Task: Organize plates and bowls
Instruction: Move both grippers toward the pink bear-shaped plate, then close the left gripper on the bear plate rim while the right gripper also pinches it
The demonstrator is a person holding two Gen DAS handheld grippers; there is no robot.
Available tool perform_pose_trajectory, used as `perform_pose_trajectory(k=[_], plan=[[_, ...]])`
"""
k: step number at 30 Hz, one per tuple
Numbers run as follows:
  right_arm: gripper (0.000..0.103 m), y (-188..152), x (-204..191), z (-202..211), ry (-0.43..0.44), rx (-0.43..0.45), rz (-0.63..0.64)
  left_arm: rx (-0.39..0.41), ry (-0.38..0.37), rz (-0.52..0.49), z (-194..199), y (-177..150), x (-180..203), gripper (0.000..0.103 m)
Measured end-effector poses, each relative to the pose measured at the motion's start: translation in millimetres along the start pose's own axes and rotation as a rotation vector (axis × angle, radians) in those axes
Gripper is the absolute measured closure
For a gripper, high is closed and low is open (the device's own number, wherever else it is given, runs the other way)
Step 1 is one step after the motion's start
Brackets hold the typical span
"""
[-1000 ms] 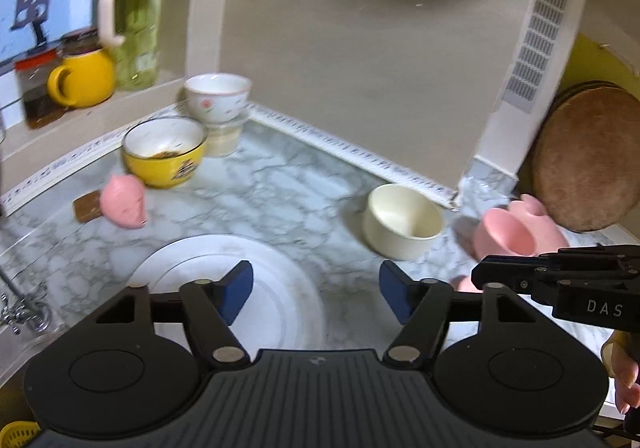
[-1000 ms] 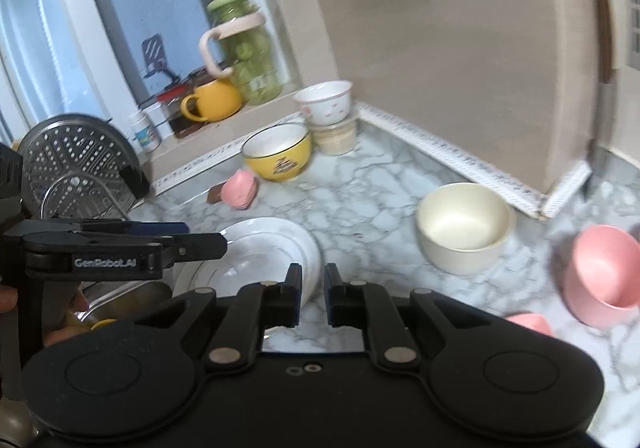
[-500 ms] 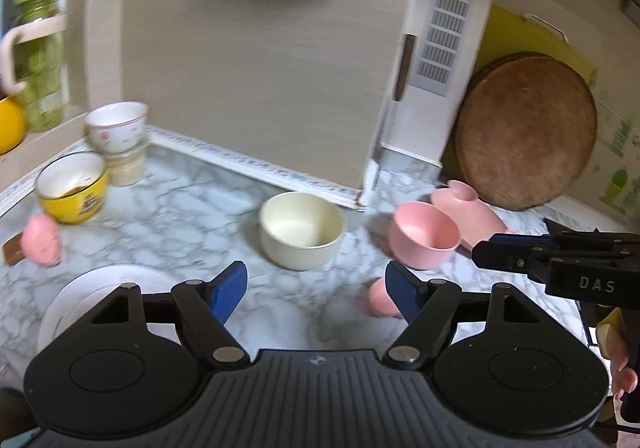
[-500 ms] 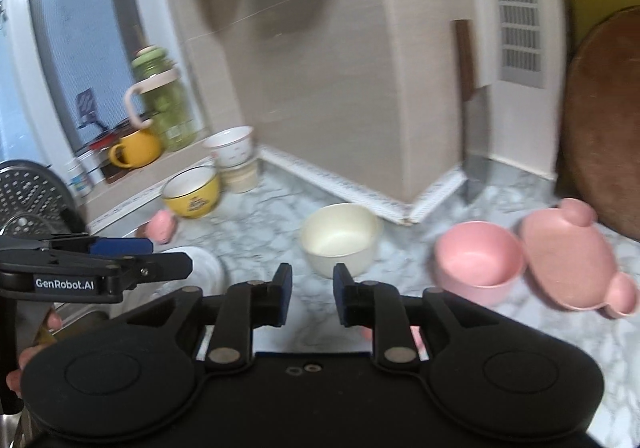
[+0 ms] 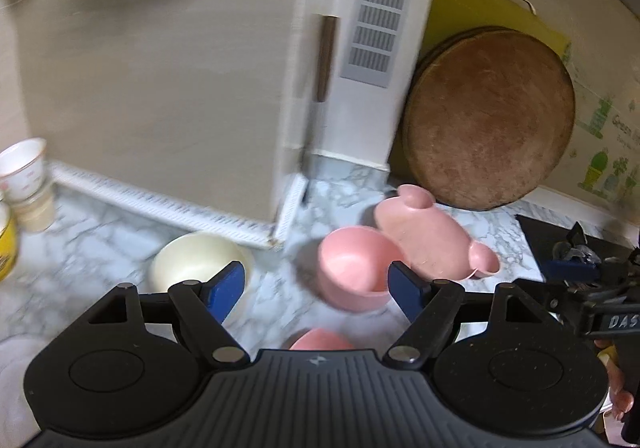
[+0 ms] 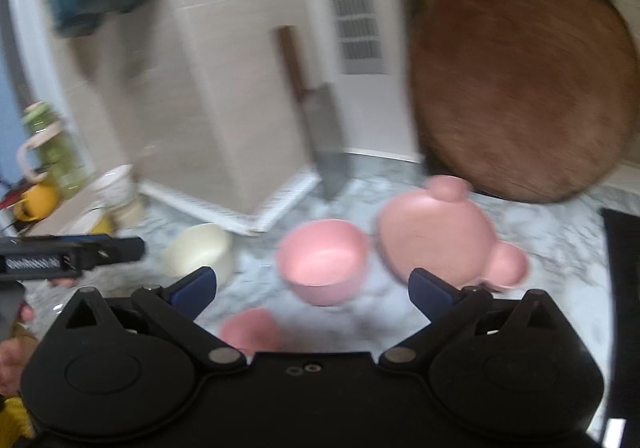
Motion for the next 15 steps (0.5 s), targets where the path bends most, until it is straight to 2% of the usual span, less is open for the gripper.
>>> perform_pose_trajectory(k=[6,9,15], plan=[[0.0,-6.4,64.9,-12.5,-0.148,-0.019,-0.05,-0.055,-0.055,-0.055,-55.2,19.3,36.3,0.024],[0.0,-15.6,91.3,-17.4,-0.169,-0.051,-0.122,-0.089,-0.081,-0.093,-85.3,27.0,54.5,0.024],[0.001,-29.0,119.1,-32.3,-0.188,-0.109,-0.2,-0.173,-0.148,-0.212,-148.1,34.1,87.4,0.024]])
Point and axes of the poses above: each gripper's, at about its wrist camera, not at the fingertips, and z roughly against the way its jaws point, x to its right, y to its top, the point moved 9 cm from there along -z, roughly the way its jaws point, and after that the axes turned 8 degrees about x, right-handed, at the moved point
